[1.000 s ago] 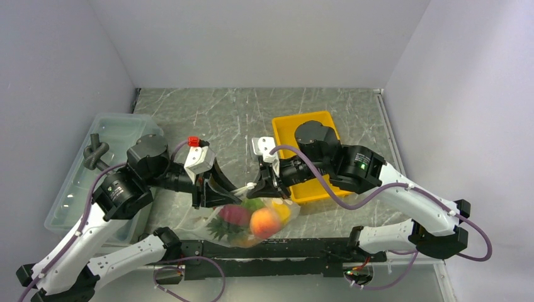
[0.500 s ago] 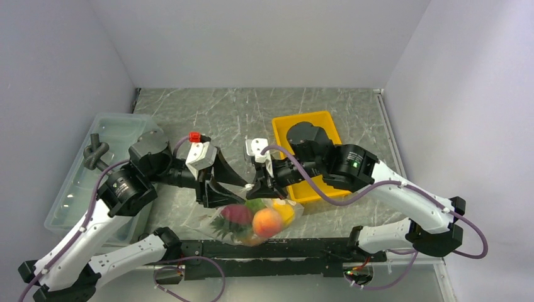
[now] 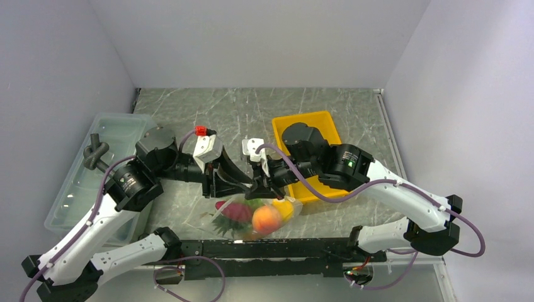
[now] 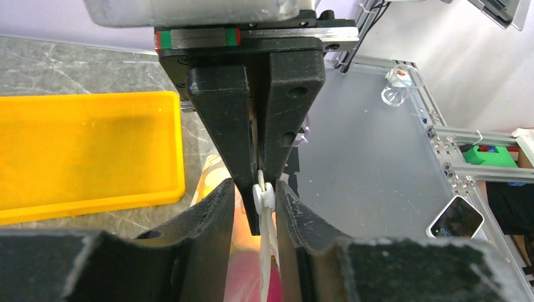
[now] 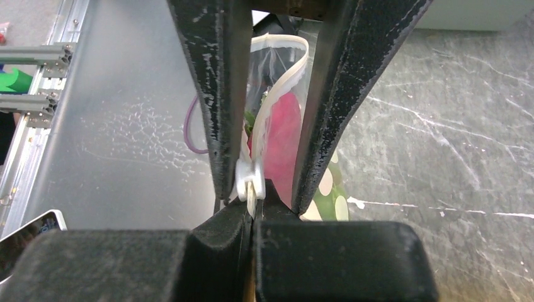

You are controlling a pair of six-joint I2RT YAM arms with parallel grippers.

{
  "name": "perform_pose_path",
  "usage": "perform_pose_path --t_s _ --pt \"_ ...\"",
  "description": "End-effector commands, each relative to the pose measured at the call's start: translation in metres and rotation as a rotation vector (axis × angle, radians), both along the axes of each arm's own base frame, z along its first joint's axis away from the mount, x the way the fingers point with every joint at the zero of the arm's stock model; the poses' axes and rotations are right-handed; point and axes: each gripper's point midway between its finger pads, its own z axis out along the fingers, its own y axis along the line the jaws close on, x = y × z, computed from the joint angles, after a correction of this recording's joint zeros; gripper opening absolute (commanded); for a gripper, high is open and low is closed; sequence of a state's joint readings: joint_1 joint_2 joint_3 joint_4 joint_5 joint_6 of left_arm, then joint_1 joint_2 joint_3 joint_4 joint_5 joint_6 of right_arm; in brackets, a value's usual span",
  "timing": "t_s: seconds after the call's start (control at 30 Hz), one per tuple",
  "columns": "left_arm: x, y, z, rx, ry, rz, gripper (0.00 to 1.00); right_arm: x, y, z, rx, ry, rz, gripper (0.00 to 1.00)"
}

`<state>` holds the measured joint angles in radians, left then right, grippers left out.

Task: Place the food in the zip-top bag and seal the zipper
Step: Zip the zipper food storage bag.

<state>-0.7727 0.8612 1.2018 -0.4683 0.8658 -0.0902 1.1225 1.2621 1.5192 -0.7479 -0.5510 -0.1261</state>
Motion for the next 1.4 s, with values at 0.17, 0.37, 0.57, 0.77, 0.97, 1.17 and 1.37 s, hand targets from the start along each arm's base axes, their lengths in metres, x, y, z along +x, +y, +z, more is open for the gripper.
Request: perform_pose_path --t_s 0.17,0.37,0.57,0.77,0.97,1.17,1.37 --pt "-0.004 0.002 0.017 -0.046 -0.045 -0.005 0.22 0.007 0.002 0.032 0.098 -0.047 -0.045 0.00" --pt "-0.003 0.004 0.014 -0.036 -0.044 0.004 0.00 0.010 0.002 0.032 0.096 -0.050 -0.062 0.00" --pt "-0.005 0.005 0.013 -0.031 -0.043 -0.001 0.00 0.015 0.001 0.036 0.116 -0.058 -0.097 0.00" --pt "-0.007 0.006 0.009 -0.025 -0.038 -0.011 0.00 0.019 -0.004 0.049 0.153 -0.072 -0.144 0.00" --pt "-0.007 0.006 0.008 -0.019 -0.039 -0.009 0.00 0.017 -0.009 0.064 0.197 -0.080 -0.153 0.00" --pt "-0.007 0.007 0.007 -0.014 -0.038 -0.006 0.00 0.017 -0.017 0.074 0.219 -0.093 -0.176 0.00" --pt "-0.006 0.007 0.004 -0.007 -0.035 -0.001 0.00 0.021 -0.030 0.089 0.257 -0.118 -0.233 0.00"
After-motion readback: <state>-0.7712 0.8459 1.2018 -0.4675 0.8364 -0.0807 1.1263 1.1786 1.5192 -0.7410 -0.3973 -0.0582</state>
